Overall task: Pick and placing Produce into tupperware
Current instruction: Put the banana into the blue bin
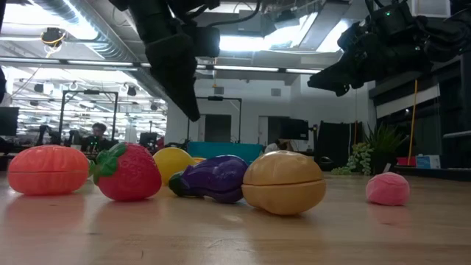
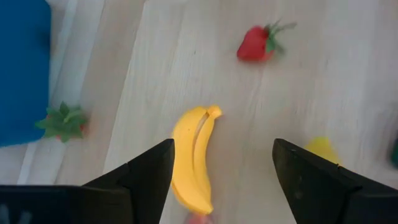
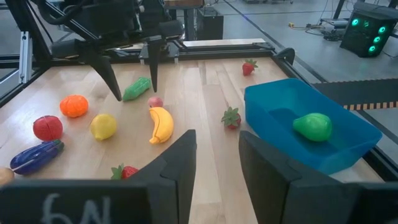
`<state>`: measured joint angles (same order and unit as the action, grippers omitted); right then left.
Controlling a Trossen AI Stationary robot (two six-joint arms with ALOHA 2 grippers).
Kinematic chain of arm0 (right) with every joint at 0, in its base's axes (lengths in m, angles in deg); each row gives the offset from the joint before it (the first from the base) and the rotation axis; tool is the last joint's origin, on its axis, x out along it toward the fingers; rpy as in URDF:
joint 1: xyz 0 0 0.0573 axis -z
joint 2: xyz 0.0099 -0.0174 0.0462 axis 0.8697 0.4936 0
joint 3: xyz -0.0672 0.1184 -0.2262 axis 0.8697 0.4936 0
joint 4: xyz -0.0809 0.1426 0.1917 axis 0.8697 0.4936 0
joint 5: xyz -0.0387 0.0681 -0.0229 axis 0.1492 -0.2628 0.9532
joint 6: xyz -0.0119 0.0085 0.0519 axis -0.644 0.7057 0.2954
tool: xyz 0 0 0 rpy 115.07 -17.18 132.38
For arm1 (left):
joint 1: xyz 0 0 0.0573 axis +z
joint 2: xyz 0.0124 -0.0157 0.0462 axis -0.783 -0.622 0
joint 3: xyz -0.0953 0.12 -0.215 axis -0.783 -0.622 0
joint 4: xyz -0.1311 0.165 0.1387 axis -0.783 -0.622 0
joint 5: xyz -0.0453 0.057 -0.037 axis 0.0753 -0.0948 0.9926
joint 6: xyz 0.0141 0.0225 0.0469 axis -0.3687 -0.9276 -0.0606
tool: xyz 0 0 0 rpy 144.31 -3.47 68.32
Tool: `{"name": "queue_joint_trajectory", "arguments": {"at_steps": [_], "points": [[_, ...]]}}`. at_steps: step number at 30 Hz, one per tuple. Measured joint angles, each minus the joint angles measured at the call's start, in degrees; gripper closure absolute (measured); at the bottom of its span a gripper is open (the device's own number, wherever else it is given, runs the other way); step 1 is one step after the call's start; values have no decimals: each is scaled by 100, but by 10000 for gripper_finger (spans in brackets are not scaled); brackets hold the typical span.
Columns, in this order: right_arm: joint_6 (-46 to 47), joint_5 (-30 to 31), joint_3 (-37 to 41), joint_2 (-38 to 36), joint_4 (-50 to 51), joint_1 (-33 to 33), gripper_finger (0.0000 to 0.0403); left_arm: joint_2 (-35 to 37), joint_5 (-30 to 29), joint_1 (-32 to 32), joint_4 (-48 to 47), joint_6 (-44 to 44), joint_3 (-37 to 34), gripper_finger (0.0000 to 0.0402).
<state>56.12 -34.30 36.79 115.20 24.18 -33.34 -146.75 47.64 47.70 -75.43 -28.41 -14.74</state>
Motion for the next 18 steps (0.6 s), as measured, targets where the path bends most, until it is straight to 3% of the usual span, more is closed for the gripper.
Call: {"name": "queue_joint_trajectory", "arguments": {"at_steps": [9, 18], "points": [[0, -1, 0, 2, -2, 1, 279, 0, 8, 227, -144, 310, 0, 138], [0, 0, 0, 2, 0, 1, 279, -211, 431, 522, -171, 226, 2, 138]]}}
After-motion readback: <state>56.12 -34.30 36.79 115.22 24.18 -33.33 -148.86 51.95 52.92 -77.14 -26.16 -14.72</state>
